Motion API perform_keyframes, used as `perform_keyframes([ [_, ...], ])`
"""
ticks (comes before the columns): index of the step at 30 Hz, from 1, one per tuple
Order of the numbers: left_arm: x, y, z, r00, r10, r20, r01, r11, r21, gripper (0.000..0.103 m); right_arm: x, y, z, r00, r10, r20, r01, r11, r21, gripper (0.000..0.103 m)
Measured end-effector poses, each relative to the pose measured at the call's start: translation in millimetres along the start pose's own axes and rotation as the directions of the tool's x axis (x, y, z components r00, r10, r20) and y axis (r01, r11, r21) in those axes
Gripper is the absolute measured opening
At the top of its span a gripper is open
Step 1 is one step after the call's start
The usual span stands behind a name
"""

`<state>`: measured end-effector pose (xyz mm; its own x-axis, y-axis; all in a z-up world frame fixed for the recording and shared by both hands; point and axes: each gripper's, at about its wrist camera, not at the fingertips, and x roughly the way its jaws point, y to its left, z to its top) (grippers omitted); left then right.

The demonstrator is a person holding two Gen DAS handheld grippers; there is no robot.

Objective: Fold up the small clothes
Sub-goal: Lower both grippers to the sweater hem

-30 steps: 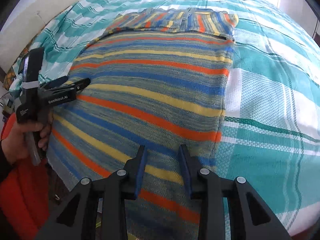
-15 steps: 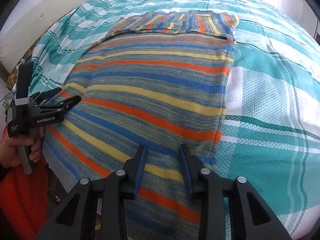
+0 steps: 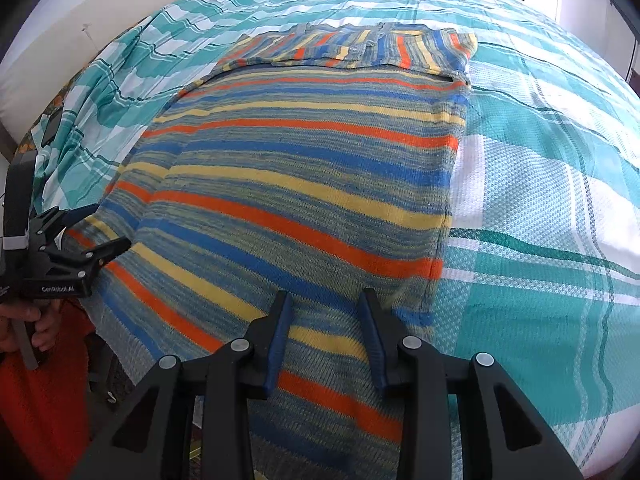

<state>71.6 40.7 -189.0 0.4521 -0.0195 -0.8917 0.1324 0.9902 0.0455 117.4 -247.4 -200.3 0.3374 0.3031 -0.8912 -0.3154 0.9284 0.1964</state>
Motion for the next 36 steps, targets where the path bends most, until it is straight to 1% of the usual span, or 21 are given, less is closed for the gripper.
perform_keyframes([
  [2, -1.0, 0.3, -0.5, 1.000, -0.003, -0.020, 0.003, 1.000, 0.001, 0.102, -1.9, -0.6, -0.2, 1.000, 0.003, -0.010, -0.003, 1.000, 0.006, 0.038],
  [4, -2.7, 0.1, -1.6, 0.999, -0.010, -0.048, 0.011, 1.000, 0.012, 0.102, -5.8, 1.3, -2.2, 1.000, 0.007, -0.031, -0.007, 1.000, 0.005, 0.043],
  [6, -5.4, -0.2, -3.9, 0.997, -0.021, -0.076, 0.023, 0.999, 0.030, 0.102, -10.2, 5.6, -8.0, 0.999, 0.005, -0.052, -0.006, 1.000, -0.012, 0.055],
  [10, -9.3, -2.4, -10.4, 0.990, -0.035, -0.133, 0.047, 0.995, 0.091, 0.102, -16.3, 18.1, -18.8, 0.996, -0.048, -0.073, 0.042, 0.996, -0.080, 0.059],
  [13, -11.5, -6.9, -15.4, 0.981, -0.028, -0.194, 0.059, 0.986, 0.154, 0.102, -20.0, 16.3, -19.9, 0.995, -0.042, -0.089, 0.036, 0.997, -0.071, 0.059],
  [15, -11.7, -12.6, -19.4, 0.972, -0.008, -0.234, 0.059, 0.975, 0.214, 0.102, -22.7, 10.8, -21.4, 0.995, -0.019, -0.097, 0.015, 0.999, -0.043, 0.059],
  [17, -11.6, -20.8, -25.3, 0.964, 0.037, -0.265, 0.046, 0.953, 0.299, 0.102, -25.5, 6.2, -22.9, 0.995, 0.001, -0.096, -0.002, 1.000, -0.018, 0.059],
  [19, -13.8, -29.3, -32.1, 0.954, 0.103, -0.281, 0.018, 0.918, 0.396, 0.102, -31.3, 2.2, -23.2, 0.996, 0.024, -0.082, -0.024, 1.000, 0.012, 0.059],
  [20, -17.4, -30.4, -33.7, 0.956, 0.116, -0.270, 0.008, 0.909, 0.417, 0.102, -38.1, -1.4, -22.1, 0.998, 0.042, -0.056, -0.040, 0.999, 0.032, 0.059],
  [21, -25.5, -28.6, -33.6, 0.963, 0.110, -0.248, 0.003, 0.909, 0.417, 0.102, -44.4, -3.4, -21.5, 0.998, 0.051, -0.026, -0.050, 0.998, 0.046, 0.059],
  [22, -32.5, -24.8, -31.9, 0.969, 0.089, -0.232, 0.011, 0.917, 0.398, 0.102, -53.9, -7.2, -20.1, 0.998, 0.058, 0.022, -0.060, 0.996, 0.062, 0.059],
  [23, -40.7, -18.0, -28.8, 0.975, 0.058, -0.215, 0.025, 0.932, 0.361, 0.102, -66.4, -12.6, -18.6, 0.994, 0.066, 0.083, -0.073, 0.994, 0.084, 0.059],
  [24, -50.3, -7.4, -24.0, 0.981, 0.017, -0.194, 0.044, 0.951, 0.306, 0.102, -80.0, -20.0, -17.0, 0.986, 0.073, 0.149, -0.090, 0.989, 0.113, 0.059],
  [25, -58.8, 5.4, -19.0, 0.985, -0.022, -0.173, 0.064, 0.968, 0.244, 0.102, -89.6, -26.6, -16.1, 0.978, 0.078, 0.193, -0.106, 0.985, 0.139, 0.059],
  [26, -64.5, 17.8, -14.9, 0.986, -0.051, -0.157, 0.081, 0.978, 0.191, 0.102, -100.3, -36.8, -15.7, 0.967, 0.086, 0.241, -0.131, 0.975, 0.179, 0.059],
  [27, -69.5, 31.3, -9.7, 0.987, -0.077, -0.142, 0.096, 0.987, 0.132, 0.102, -108.2, -47.0, -15.9, 0.959, 0.094, 0.269, -0.155, 0.964, 0.217, 0.059],
  [28, -73.7, 50.6, -5.0, 0.986, -0.112, -0.126, 0.119, 0.992, 0.050, 0.102, -112.9, -57.2, -16.2, 0.953, 0.103, 0.285, -0.177, 0.952, 0.248, 0.059],
  [30, -73.4, 75.5, 0.9, 0.979, -0.169, -0.116, 0.163, 0.985, -0.058, 0.102, -117.9, -78.0, -16.9, 0.950, 0.124, 0.285, -0.213, 0.928, 0.306, 0.059],
  [31, -70.2, 90.6, 1.5, 0.970, -0.210, -0.119, 0.194, 0.972, -0.132, 0.102, -118.7, -87.6, -18.7, 0.952, 0.132, 0.277, -0.224, 0.917, 0.332, 0.059],
  [33, -61.7, 102.4, 1.3, 0.957, -0.256, -0.140, 0.224, 0.952, -0.206, 0.101, -118.9, -104.9, -23.4, 0.950, 0.163, 0.266, -0.261, 0.883, 0.390, 0.059],
  [36, -53.0, 94.0, -6.5, 0.940, -0.302, -0.160, 0.266, 0.940, -0.213, 0.098, -112.3, -121.9, -36.7, 0.932, 0.271, 0.240, -0.356, 0.806, 0.473, 0.059],
])
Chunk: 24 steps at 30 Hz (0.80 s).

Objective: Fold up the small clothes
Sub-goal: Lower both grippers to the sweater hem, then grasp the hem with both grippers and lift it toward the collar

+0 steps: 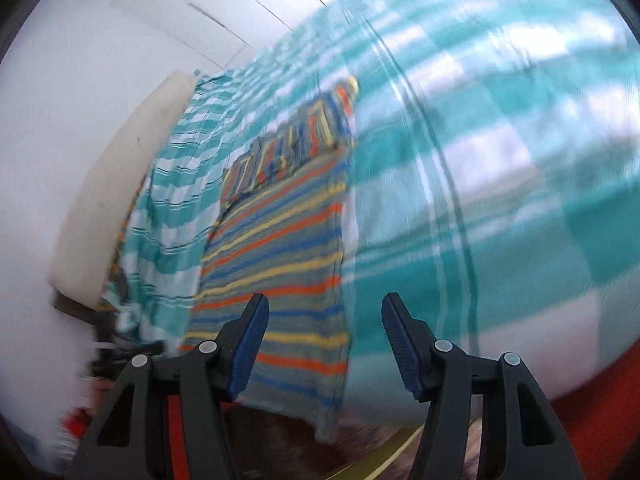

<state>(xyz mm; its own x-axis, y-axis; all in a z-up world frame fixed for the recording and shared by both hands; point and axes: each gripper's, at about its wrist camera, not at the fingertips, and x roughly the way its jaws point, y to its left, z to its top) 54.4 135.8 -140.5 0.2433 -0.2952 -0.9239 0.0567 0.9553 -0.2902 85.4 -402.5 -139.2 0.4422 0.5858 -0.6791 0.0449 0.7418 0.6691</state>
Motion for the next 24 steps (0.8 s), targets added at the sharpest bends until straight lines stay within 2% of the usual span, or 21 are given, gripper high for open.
perform_keyframes([
  [2, 14.1, -10.7, -7.4, 0.999, -0.002, -0.035, 0.003, 1.000, 0.029, 0.086, 8.0, -7.7, -5.8, 0.996, 0.049, -0.074, -0.045, 0.997, 0.059, 0.059],
  [3, 20.3, -15.8, -10.0, 0.998, 0.011, -0.055, -0.009, 0.999, 0.037, 0.083, 13.5, -9.0, -10.2, 0.992, 0.064, -0.110, -0.056, 0.996, 0.076, 0.059],
  [6, 30.2, -21.3, -7.5, 0.996, 0.057, -0.071, -0.053, 0.997, 0.058, 0.081, 30.4, -1.6, -22.4, 0.974, 0.066, -0.217, -0.055, 0.997, 0.056, 0.059],
  [8, 29.1, -25.1, -7.9, 0.996, 0.060, -0.067, -0.056, 0.997, 0.060, 0.078, 41.1, 6.0, -29.1, 0.961, 0.049, -0.273, -0.045, 0.999, 0.020, 0.059],
  [12, 28.0, -24.2, -7.2, 0.996, 0.053, -0.072, -0.050, 0.998, 0.042, 0.065, 65.5, 11.5, -40.5, 0.936, 0.005, -0.352, -0.013, 1.000, -0.019, 0.059],
  [14, 26.5, -18.9, -8.3, 0.995, 0.060, -0.079, -0.058, 0.998, 0.028, 0.051, 74.4, 13.1, -45.2, 0.927, 0.006, -0.375, -0.014, 1.000, -0.020, 0.059],
  [17, 24.2, -10.3, -9.5, 0.995, 0.051, -0.085, -0.051, 0.999, -0.007, 0.038, 78.2, 18.8, -51.1, 0.922, -0.005, -0.387, -0.012, 0.999, -0.042, 0.055],
  [21, 21.3, -3.4, -9.8, 0.996, 0.022, -0.090, -0.025, 0.999, -0.038, 0.039, 74.6, 12.2, -52.2, 0.928, 0.011, -0.371, -0.012, 1.000, -0.001, 0.052],
  [22, 23.1, -3.9, -9.5, 0.995, 0.018, -0.098, -0.021, 0.999, -0.035, 0.044, 74.7, 10.7, -51.7, 0.929, 0.014, -0.371, -0.013, 1.000, 0.006, 0.051],
  [23, 23.6, -5.1, -10.1, 0.994, 0.015, -0.105, -0.019, 0.999, -0.030, 0.047, 75.3, 9.8, -52.1, 0.928, 0.014, -0.371, -0.010, 1.000, 0.012, 0.047],
  [24, 24.6, -8.0, -9.9, 0.994, 0.026, -0.109, -0.028, 0.999, -0.015, 0.047, 75.5, 9.2, -52.4, 0.928, 0.008, -0.373, -0.003, 1.000, 0.014, 0.038],
])
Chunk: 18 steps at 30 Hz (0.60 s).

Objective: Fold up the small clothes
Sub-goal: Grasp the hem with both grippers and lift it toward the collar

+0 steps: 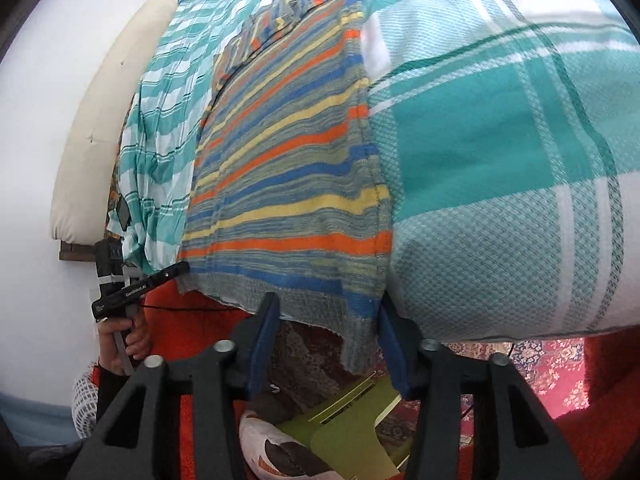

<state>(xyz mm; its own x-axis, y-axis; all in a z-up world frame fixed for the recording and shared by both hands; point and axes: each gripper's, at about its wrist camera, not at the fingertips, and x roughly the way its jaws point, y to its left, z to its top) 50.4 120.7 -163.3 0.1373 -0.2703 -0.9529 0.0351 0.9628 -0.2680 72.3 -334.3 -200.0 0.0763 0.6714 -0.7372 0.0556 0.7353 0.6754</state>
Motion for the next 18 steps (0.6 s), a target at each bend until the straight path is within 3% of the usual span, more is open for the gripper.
perform_keyframes([
  [1, 0.2, -3.6, -0.2, 1.000, 0.021, -0.007, -0.021, 1.000, 0.021, 0.043, -1.3, -0.2, 0.2, 1.000, -0.003, -0.001, 0.003, 1.000, -0.003, 0.031],
  [2, 0.3, -7.9, 0.1, 0.999, 0.042, -0.012, -0.041, 0.998, 0.041, 0.025, -2.6, 1.2, -0.1, 1.000, -0.005, 0.003, 0.005, 1.000, -0.010, 0.016],
  [4, -2.9, -9.8, 0.3, 0.996, 0.081, -0.024, -0.080, 0.995, 0.062, 0.009, -7.8, 5.6, -1.0, 1.000, -0.014, 0.013, 0.014, 0.999, -0.033, 0.009],
  [11, -22.5, -16.1, 6.2, 1.000, 0.018, -0.007, -0.017, 0.999, 0.050, 0.005, -30.8, 20.8, 1.2, 0.997, 0.017, 0.074, -0.011, 0.997, -0.078, 0.008],
  [14, -35.7, -14.9, 9.9, 0.997, -0.064, 0.041, 0.063, 0.998, 0.023, 0.005, -39.8, 20.0, 5.6, 0.989, 0.088, 0.121, -0.081, 0.995, -0.063, 0.008],
  [18, -46.4, -7.2, 21.0, 0.981, -0.155, 0.118, 0.160, 0.987, -0.034, 0.005, -54.3, 14.9, 12.9, 0.958, 0.197, 0.209, -0.192, 0.980, -0.043, 0.007],
])
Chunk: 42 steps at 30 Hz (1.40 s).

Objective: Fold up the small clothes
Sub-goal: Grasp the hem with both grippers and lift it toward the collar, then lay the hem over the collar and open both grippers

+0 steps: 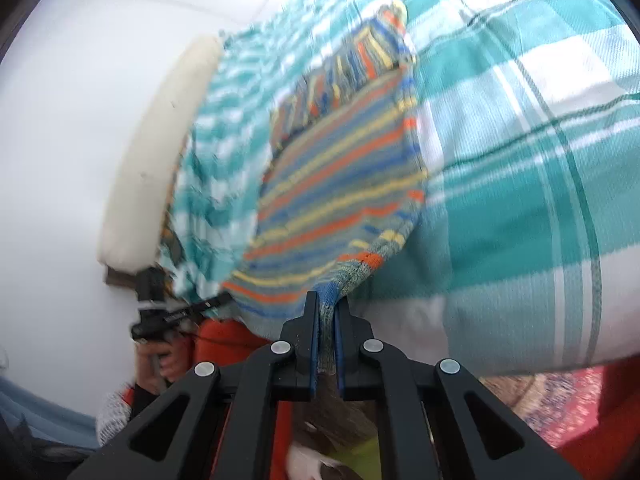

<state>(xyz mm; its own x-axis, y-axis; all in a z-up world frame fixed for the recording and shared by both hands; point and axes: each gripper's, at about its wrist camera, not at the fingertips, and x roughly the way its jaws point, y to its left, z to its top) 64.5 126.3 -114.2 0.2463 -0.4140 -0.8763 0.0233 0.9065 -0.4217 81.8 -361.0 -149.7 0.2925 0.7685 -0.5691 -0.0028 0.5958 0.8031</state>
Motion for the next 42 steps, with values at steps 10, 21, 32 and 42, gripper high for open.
perform_keyframes([
  [10, 4.1, 14.6, 64.4, 0.982, -0.090, 0.164, 0.115, 0.982, -0.151, 0.005, -9.2, -10.9, 52.4, 0.978, 0.080, 0.190, -0.095, 0.993, 0.071, 0.007],
  [21, 25.4, 24.1, 181.6, 0.960, -0.108, 0.257, 0.165, 0.963, -0.211, 0.005, 15.0, 2.7, 163.8, 0.968, 0.037, 0.249, -0.040, 0.999, 0.008, 0.007],
  [32, 91.7, 36.5, 317.2, 0.966, -0.042, 0.255, 0.110, 0.960, -0.258, 0.005, 71.0, -21.2, 297.2, 0.964, -0.016, 0.266, 0.009, 1.000, 0.028, 0.007],
  [42, 112.5, 76.1, 376.8, 0.941, 0.065, 0.332, 0.090, 0.897, -0.432, 0.058, 119.1, -66.0, 378.8, 0.925, -0.125, 0.359, 0.052, 0.977, 0.207, 0.038],
])
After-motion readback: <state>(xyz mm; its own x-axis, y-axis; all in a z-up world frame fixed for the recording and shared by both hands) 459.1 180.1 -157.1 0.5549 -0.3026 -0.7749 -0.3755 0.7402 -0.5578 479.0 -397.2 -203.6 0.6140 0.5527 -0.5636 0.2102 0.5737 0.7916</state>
